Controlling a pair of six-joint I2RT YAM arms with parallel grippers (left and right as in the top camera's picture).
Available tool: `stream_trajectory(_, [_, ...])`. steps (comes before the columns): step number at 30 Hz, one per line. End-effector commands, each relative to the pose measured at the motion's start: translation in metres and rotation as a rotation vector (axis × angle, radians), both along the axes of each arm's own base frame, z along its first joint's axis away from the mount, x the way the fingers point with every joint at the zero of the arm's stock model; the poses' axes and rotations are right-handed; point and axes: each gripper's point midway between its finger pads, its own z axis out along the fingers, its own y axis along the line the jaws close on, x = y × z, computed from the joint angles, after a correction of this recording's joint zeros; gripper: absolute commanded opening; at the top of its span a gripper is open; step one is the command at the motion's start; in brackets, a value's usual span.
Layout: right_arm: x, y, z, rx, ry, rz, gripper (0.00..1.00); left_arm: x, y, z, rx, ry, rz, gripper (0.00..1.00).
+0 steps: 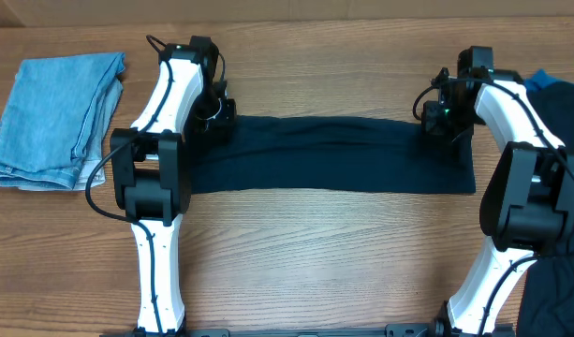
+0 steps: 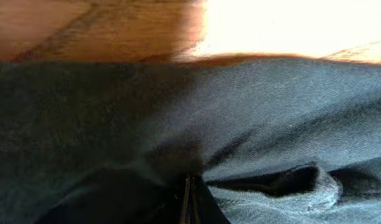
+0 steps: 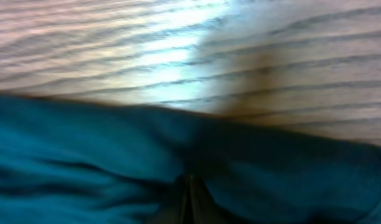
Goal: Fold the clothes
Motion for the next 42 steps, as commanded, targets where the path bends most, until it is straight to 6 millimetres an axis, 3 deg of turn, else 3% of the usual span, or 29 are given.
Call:
stream_trajectory(1, [-0.009, -0.022, -0.007, -0.105, 0.027, -0.028, 0.04, -0.009, 0.026, -0.002, 0.136, 0.012, -0.007, 0.04])
stream_trajectory(10, [-0.013, -0.075, -0.008, -0.146, 0.014, -0.143, 0.04, -0.010, 0.059, -0.003, 0.237, 0.018, 0.008, 0.04])
stream_trajectory(14, [0.001, -0.084, -0.004, -0.127, -0.058, -0.167, 0.04, -0.007, 0.068, -0.003, 0.233, 0.007, 0.010, 0.04])
stream_trajectory(16, [0.013, -0.085, 0.009, -0.120, -0.095, -0.165, 0.04, -0.003, 0.069, 0.000, 0.232, -0.006, 0.006, 0.04])
stream_trajectory(17, [0.034, -0.071, 0.045, -0.062, -0.162, -0.137, 0.04, 0.006, 0.066, 0.008, 0.216, -0.038, -0.001, 0.04])
stream_trajectory(20, [0.047, -0.039, 0.089, 0.033, -0.200, -0.078, 0.04, 0.017, 0.057, 0.019, 0.174, -0.079, 0.001, 0.05])
stream_trajectory(23, [0.039, 0.003, 0.110, 0.082, -0.156, -0.002, 0.04, 0.020, 0.048, 0.023, 0.131, -0.090, 0.002, 0.09])
stream_trajectory(27, [0.021, 0.045, 0.090, 0.085, -0.067, 0.087, 0.04, 0.019, 0.040, 0.023, 0.090, -0.084, 0.003, 0.11])
stream_trajectory(29, [0.009, 0.065, 0.064, 0.058, -0.014, 0.138, 0.04, 0.016, 0.038, 0.024, 0.078, -0.074, 0.003, 0.09])
stream_trajectory(35, [-0.007, 0.097, 0.039, 0.047, 0.015, 0.292, 0.04, 0.015, 0.039, 0.024, 0.079, -0.069, 0.003, 0.07])
stream_trajectory(40, [0.000, 0.102, 0.034, 0.006, -0.031, 0.371, 0.34, 0.014, 0.039, 0.024, 0.079, -0.066, 0.003, 0.10])
stream_trajectory(42, [-0.002, 0.104, 0.032, 0.014, -0.030, 0.412, 0.38, 0.015, 0.038, 0.024, 0.078, -0.069, 0.003, 0.11])
